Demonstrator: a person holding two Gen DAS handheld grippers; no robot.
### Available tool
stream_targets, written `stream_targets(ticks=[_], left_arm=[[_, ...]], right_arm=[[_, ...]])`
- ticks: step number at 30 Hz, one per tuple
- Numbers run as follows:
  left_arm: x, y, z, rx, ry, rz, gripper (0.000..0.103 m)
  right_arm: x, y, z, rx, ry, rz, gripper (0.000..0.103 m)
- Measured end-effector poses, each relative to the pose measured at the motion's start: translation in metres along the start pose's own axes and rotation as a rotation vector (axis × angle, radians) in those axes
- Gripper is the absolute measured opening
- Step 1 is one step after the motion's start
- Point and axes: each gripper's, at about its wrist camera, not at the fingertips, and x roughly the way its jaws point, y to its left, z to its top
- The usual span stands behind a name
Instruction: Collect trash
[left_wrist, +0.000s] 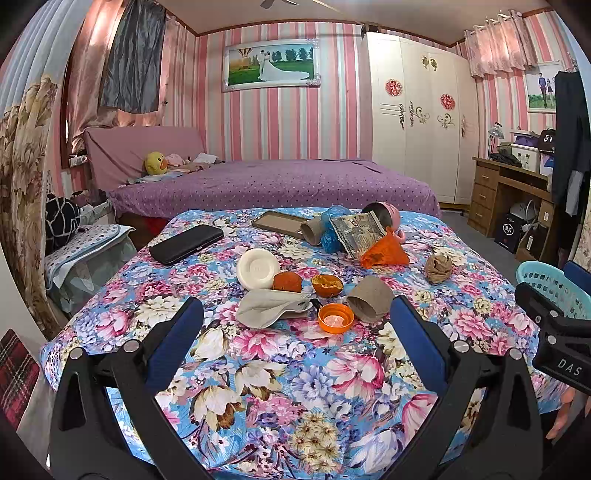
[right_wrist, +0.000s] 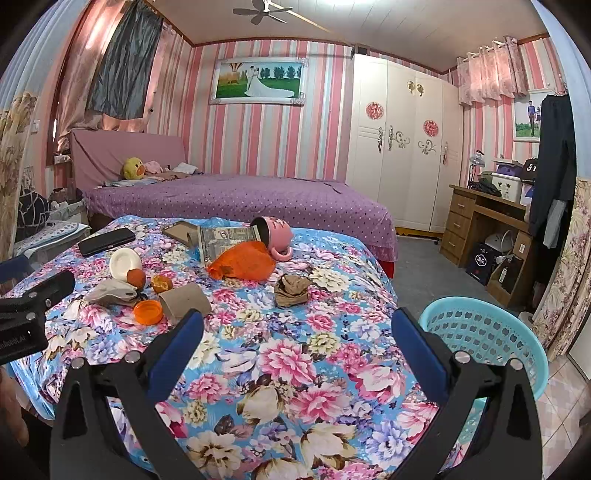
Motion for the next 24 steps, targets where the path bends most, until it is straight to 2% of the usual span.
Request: stream_targets(ticks=[24], left_arm=[[0.0030,-0.0020,-0.0029,0.007,0.004,0.006,0.098]], right_arm=[[-0.0028,-0.0025,0.0030,0.004,-0.001,-0.004,0.099]])
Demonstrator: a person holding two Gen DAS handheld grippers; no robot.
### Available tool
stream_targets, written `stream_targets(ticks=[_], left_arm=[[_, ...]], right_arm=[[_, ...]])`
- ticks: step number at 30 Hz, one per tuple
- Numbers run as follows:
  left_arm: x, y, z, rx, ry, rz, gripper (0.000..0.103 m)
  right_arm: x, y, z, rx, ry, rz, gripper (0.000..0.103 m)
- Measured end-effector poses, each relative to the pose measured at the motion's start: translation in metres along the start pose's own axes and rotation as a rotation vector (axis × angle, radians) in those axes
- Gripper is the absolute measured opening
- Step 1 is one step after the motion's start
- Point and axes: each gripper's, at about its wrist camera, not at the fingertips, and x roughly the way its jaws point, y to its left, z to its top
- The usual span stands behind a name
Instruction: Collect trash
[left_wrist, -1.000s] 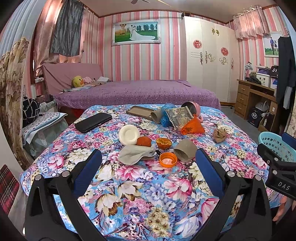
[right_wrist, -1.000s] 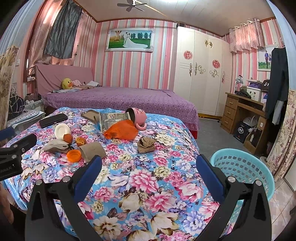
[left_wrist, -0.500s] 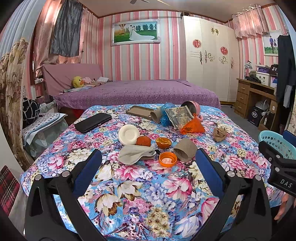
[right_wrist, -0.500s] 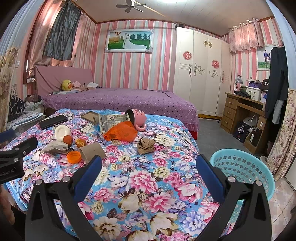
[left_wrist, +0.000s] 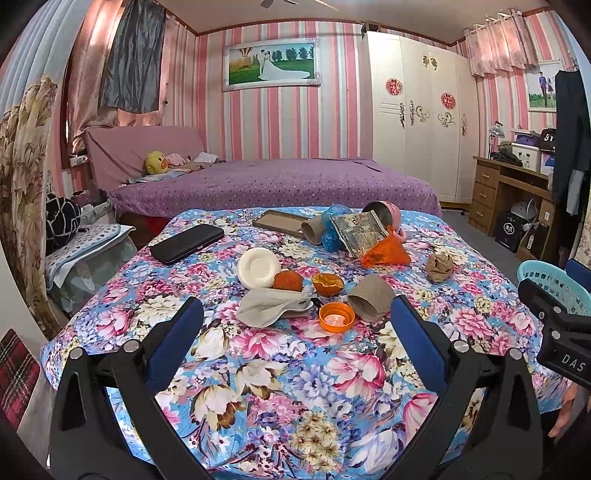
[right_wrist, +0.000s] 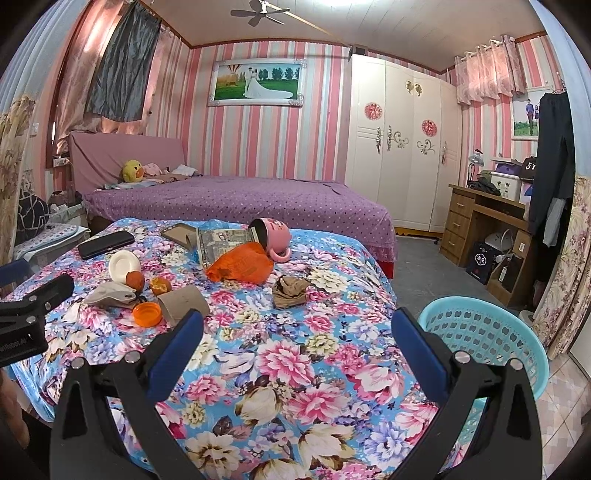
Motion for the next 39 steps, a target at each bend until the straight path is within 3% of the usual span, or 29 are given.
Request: stream_targets(ticks=[21,29,39], left_arm=[[0.005,0.001,0.007,-0.011,0.014,-0.025,0.098],[0.013,0.013,0.037,-0.022,-0.002,-0.041,0.098],[0.062,0.050,0.081,-0.063,0.021,-0.010,0.098]], right_arm=[[0.002,-0.004,0.003,0.032,0.004,-0.001,0.099],[0.008,-0.023,0.041,0.095,-0.043,-0.009,0.099],[0.039,-0.019,0.087,0.100,-0.084,-0.027,0.099]])
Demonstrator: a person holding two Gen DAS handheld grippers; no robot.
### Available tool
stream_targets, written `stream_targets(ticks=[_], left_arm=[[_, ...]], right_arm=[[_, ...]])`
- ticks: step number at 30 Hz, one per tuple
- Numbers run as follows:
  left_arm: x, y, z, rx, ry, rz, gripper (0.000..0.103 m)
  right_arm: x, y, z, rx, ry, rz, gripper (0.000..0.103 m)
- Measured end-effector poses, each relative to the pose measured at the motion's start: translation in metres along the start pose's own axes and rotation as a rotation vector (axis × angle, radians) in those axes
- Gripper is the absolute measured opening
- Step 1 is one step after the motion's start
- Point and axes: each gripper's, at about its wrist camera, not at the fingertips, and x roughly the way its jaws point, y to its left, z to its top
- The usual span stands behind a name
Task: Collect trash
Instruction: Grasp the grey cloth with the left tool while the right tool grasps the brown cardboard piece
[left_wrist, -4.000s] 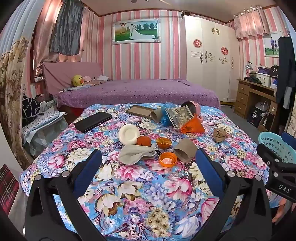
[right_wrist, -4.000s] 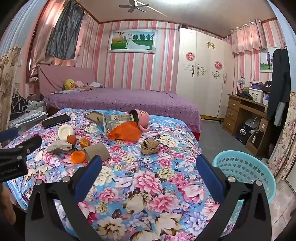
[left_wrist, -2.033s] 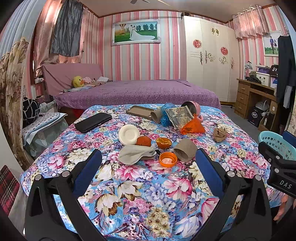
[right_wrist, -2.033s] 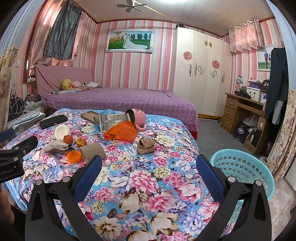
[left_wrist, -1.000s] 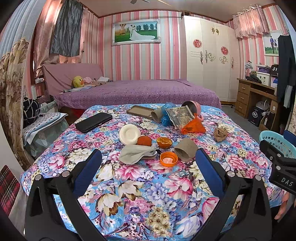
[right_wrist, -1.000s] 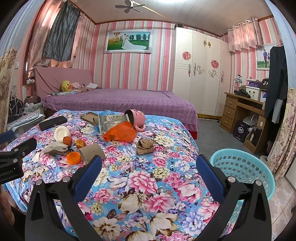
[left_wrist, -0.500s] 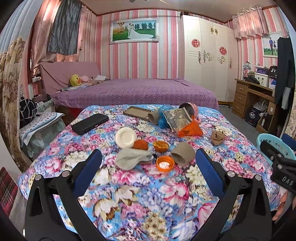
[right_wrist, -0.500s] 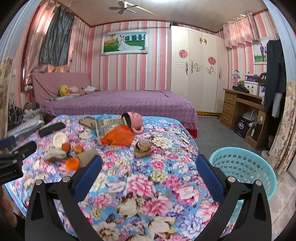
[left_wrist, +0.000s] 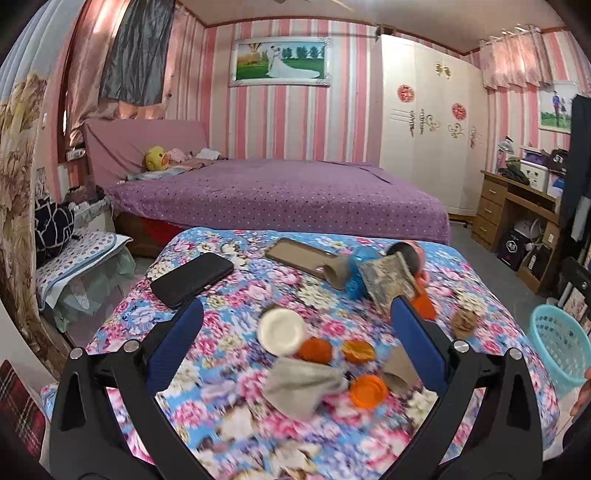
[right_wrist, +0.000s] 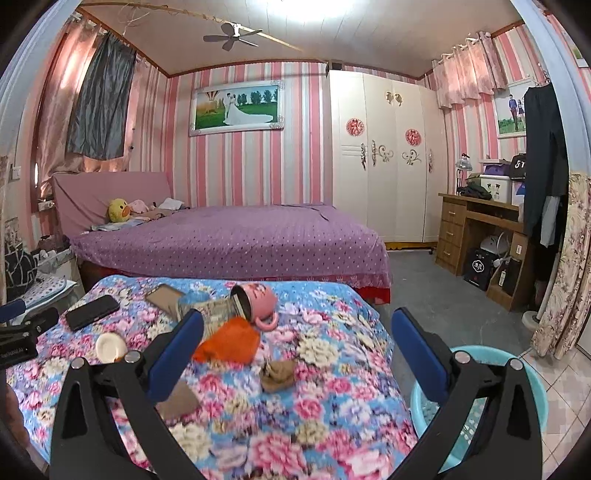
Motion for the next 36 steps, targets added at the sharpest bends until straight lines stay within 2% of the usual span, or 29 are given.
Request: stream_targets(ticks=[2,8,11,15,23,25,29,31,33,36], left_arm=[[0.012,0.010,0.005,-0.022,0.017,0.003,0.098],[0.040,0.038,0.001,-0.040,0.042,0.077,0.098],[0.057,0.046,-0.011,-0.051,0.106,0.073,0.098],[0.072,0.044,-0.032,0.003,0.174,0.081,0.098],[0.109,0.037,-0.061,0.019,0.360,0.004,0.098],[0.117,0.035,-0.067,0.014,0.404,-0.032,0.098],[0.119,0.019,-0.076,0.084,0.420,-0.055,0.097],[0.118,0.011,-0.078,0.117,0.415,-0.071,0.088],[0.116,0.007,-0.078,0.110,0.418,-0.111,0.067],[0.110,0.002,-0.075,0.128,0.410,-0.145,0.045]], right_arm=[[0.012,0.002,-0.001,0.001,0.001,-0.003,0.099],[0.034,-0.007,-0.023,-0.022,0.035,-0.020,0.099],[0.046,-0.011,-0.039,-0.056,0.072,-0.036,0.099],[0.052,-0.018,-0.046,-0.041,0.085,-0.052,0.099],[0.059,-0.021,-0.053,0.009,0.090,-0.040,0.099],[0.063,-0.019,-0.055,0.006,0.119,-0.046,0.099],[0.073,-0.014,-0.063,-0.018,0.194,-0.071,0.099],[0.074,-0.013,-0.067,-0.009,0.207,-0.047,0.099],[0.074,-0.011,-0.069,-0.007,0.208,-0.048,0.099],[0.075,-0.006,-0.073,-0.024,0.208,-0.062,0.099]])
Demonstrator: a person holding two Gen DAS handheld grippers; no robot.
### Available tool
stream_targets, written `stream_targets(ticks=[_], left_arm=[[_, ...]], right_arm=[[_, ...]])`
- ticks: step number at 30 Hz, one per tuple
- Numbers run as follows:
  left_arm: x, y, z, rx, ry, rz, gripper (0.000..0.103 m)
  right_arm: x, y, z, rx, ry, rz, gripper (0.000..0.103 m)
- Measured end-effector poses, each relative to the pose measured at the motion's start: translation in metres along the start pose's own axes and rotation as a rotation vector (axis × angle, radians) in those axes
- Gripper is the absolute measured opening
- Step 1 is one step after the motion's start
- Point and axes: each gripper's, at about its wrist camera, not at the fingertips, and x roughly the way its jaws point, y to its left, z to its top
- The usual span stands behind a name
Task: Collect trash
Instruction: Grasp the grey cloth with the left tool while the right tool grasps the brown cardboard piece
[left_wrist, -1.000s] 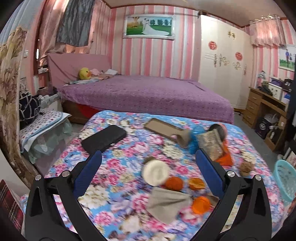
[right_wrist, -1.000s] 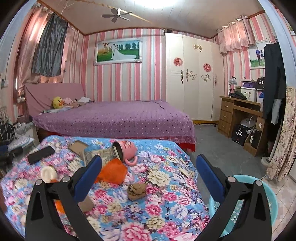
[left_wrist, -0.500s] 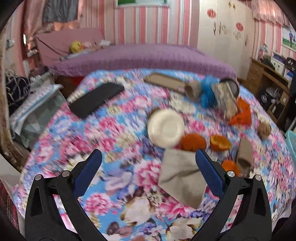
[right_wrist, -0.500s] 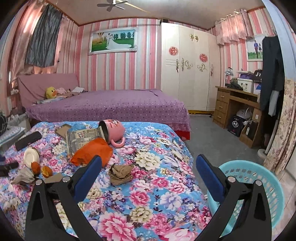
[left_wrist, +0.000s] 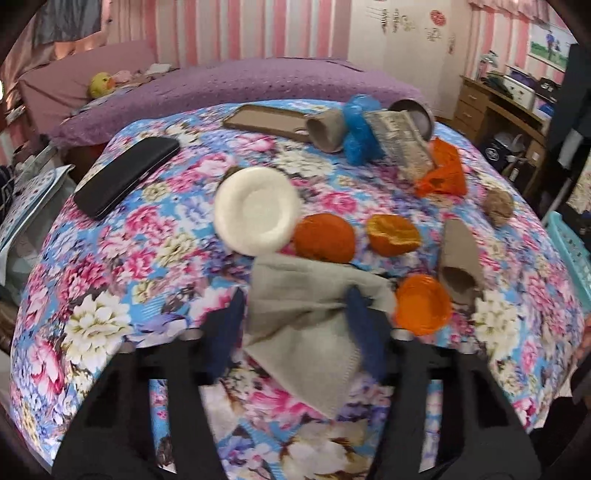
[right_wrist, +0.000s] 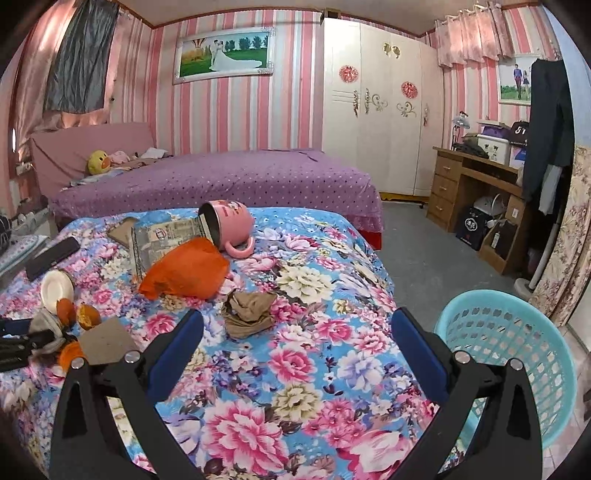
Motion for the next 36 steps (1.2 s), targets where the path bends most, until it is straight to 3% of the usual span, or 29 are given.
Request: stream_targets(ticks=[6,17,25,27,29,31,36], left_arm=[[-0.018,0.007,0.003,-0.005,-0.051,0.008,0.023],[-0.059,0.029,0.011,-0.058,-0.192,0.086,0.021],[-0.041,0.034,0.008,-0.052,-0.122,0.107,0.020],[-0.037,0.037,0.006,-0.060,-0.106,0.109,0.026],[-0.035,0.039,0.006,-0.071,-0.099,0.107,0.033],[-0.034,0.041,0.005,-0.083,-0.098,0.098,0.041],[-0.030,0.039,0.004,-0.084,-0.084,0.083,0.062]], right_arm=[[0.005,0.018,-0.002,-0.023,0.046,0.024,0.099],[0.014,0.092,-0.010,-0.118,0.123,0.274,0.099],[0.033,0.132,-0.015,-0.176,0.204,0.344,0.098],[0.038,0.137,-0.016,-0.188,0.223,0.363,0.094],[0.043,0.140,-0.017,-0.196,0.247,0.382,0.075],[0.045,0.140,-0.018,-0.192,0.265,0.416,0.066],[0.040,0.133,-0.015,-0.171,0.237,0.431,0.060]])
